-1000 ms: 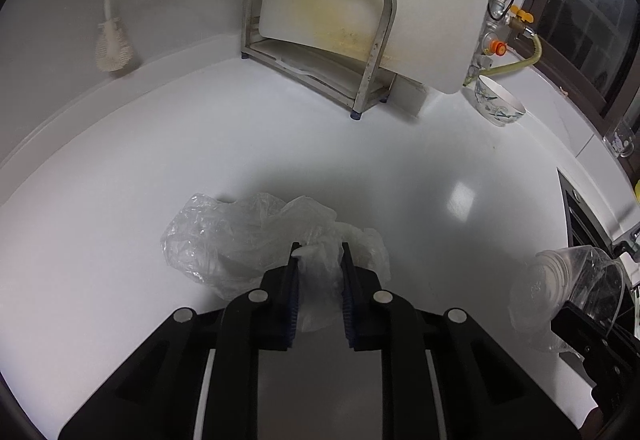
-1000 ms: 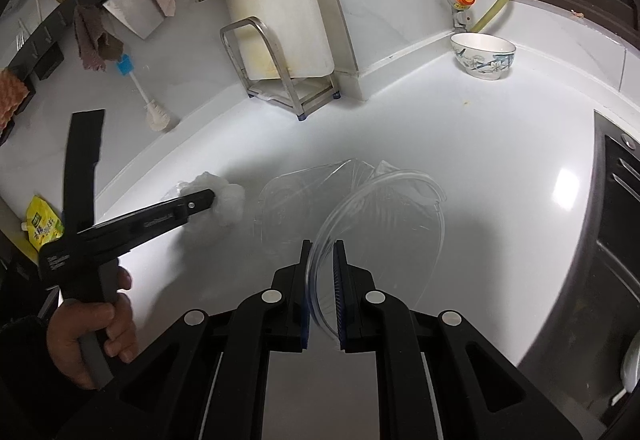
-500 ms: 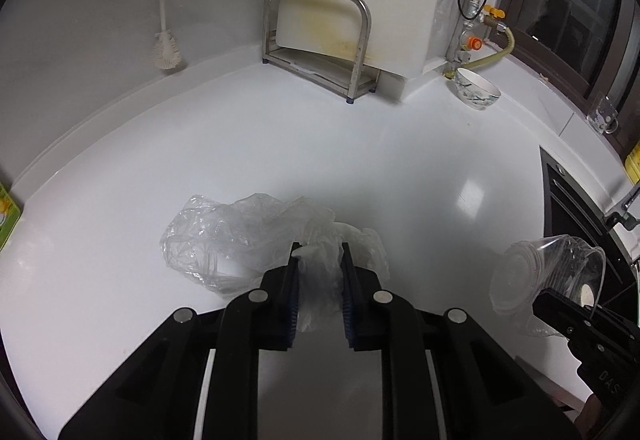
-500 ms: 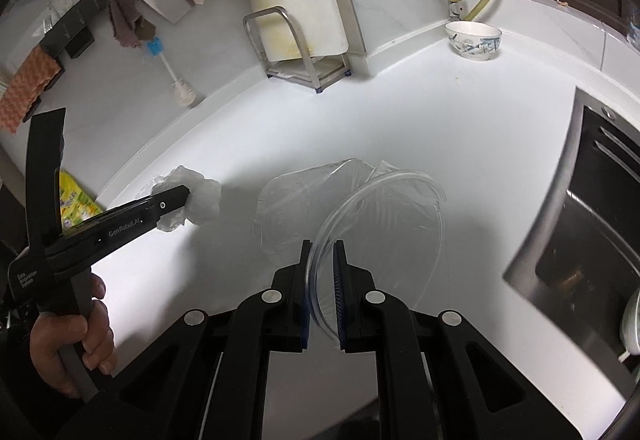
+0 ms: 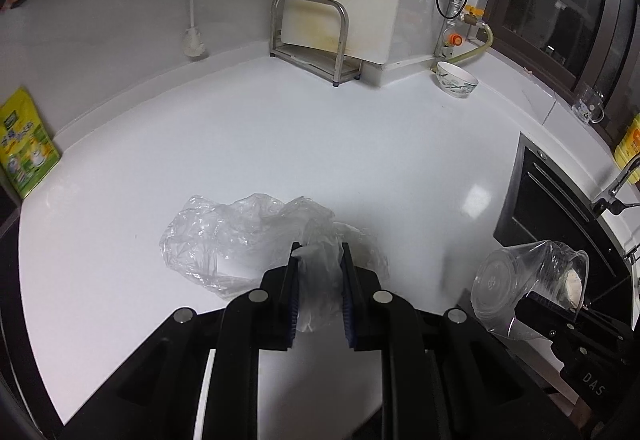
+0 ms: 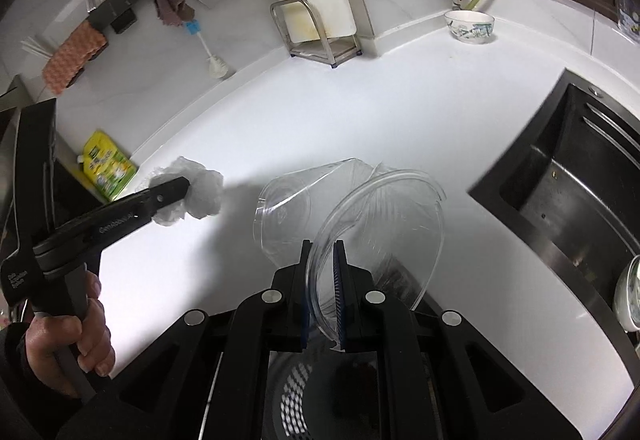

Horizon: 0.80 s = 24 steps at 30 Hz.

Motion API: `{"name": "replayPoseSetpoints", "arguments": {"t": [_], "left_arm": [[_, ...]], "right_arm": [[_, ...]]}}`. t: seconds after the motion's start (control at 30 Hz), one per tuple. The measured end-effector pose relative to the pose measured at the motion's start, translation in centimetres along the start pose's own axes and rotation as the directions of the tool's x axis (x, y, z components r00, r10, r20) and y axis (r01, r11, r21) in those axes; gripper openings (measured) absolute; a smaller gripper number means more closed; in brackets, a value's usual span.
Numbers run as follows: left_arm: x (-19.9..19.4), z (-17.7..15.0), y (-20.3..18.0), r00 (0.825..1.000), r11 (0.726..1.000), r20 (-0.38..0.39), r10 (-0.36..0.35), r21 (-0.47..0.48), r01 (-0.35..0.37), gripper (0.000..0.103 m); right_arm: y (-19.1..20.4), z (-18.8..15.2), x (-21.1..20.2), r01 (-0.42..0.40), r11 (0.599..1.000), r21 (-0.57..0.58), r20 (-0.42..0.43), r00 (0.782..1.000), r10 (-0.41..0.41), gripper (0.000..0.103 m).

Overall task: Collect trash
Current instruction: 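Lift the plastic bag and cups and carry them over the bin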

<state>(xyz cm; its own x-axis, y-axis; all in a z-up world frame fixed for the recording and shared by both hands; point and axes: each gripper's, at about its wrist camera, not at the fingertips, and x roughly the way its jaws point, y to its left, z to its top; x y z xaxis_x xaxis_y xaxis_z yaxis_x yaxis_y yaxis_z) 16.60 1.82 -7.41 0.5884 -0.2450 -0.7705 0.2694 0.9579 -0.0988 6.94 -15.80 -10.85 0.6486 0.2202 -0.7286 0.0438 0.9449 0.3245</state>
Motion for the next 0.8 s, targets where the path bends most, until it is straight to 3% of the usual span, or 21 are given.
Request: {"name": "replayPoseSetpoints", "arguments": {"t": [0.33,0.8], "left_arm": [[-5.9,-6.0,-5.7,0.996,0.994,-0.009,0.084,-0.066,-0.085,0.018],[-9.2,-14.5,-11.3,0.984,0.971,-0.080,0.158,-0.171,-0.170,0.018]], "right_arm": [[-3.6,-4.2,-4.8,-0.077,0.994,-0.076,-0.064,0.995,0.072,0.010],[-6.3,-9.4,-8.2,-0.174,0.966,-0.191,-0.152,0.978,0.146,0.010]]}}
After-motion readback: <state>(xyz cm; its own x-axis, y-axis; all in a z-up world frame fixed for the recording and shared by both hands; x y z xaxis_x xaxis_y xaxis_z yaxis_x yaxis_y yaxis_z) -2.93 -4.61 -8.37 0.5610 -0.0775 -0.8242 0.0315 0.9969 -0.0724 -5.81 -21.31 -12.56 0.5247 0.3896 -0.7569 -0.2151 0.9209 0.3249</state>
